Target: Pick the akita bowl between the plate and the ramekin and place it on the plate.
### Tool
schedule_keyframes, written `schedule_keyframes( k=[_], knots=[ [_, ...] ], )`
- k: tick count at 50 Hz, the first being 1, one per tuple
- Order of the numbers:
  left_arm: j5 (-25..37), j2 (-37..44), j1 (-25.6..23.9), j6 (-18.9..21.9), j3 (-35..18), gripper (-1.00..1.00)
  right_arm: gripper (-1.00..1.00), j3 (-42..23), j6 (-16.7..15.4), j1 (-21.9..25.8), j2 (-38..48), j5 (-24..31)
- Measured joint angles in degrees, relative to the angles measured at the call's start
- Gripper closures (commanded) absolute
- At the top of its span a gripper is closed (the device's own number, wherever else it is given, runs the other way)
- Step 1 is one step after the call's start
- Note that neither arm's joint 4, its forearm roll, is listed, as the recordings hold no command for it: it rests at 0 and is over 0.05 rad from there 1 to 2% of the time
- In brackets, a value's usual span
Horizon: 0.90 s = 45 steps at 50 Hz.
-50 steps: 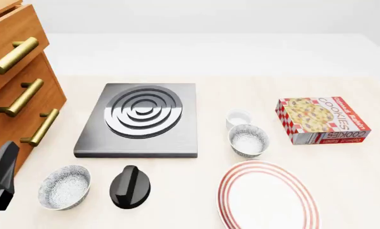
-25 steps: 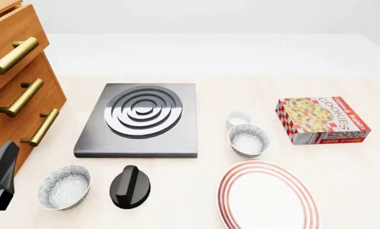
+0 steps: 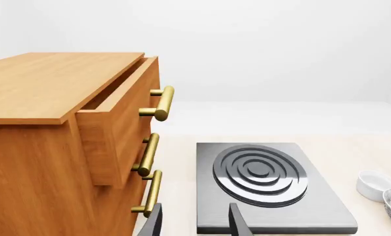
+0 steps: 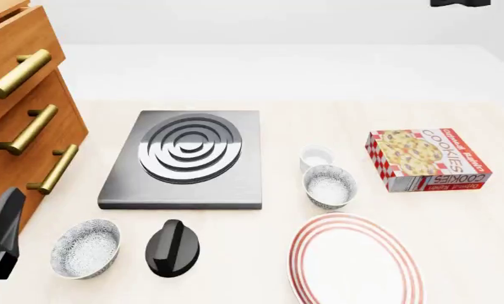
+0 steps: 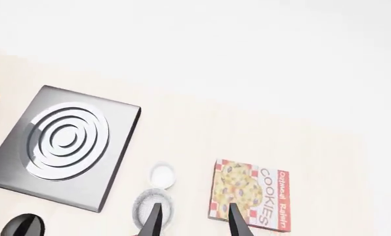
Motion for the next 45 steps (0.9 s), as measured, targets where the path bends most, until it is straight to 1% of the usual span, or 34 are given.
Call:
schedule_keyframes(
  k=[10, 32, 45],
  knots=[
    [0.0, 0.0, 0.0, 0.0, 0.0, -1.00, -1.00, 3.1, 0.9, 0.3, 3.6, -2.4],
    [0.0, 0.0, 0.0, 0.0, 0.0, -1.00, -1.00, 7.5, 3.9, 0.9, 13.1, -12.3],
    [0.0, 0.0, 0.0, 0.0, 0.0, -1.00, -1.00, 10.4, 6.2, 0.4, 15.7, -16.6]
  ],
)
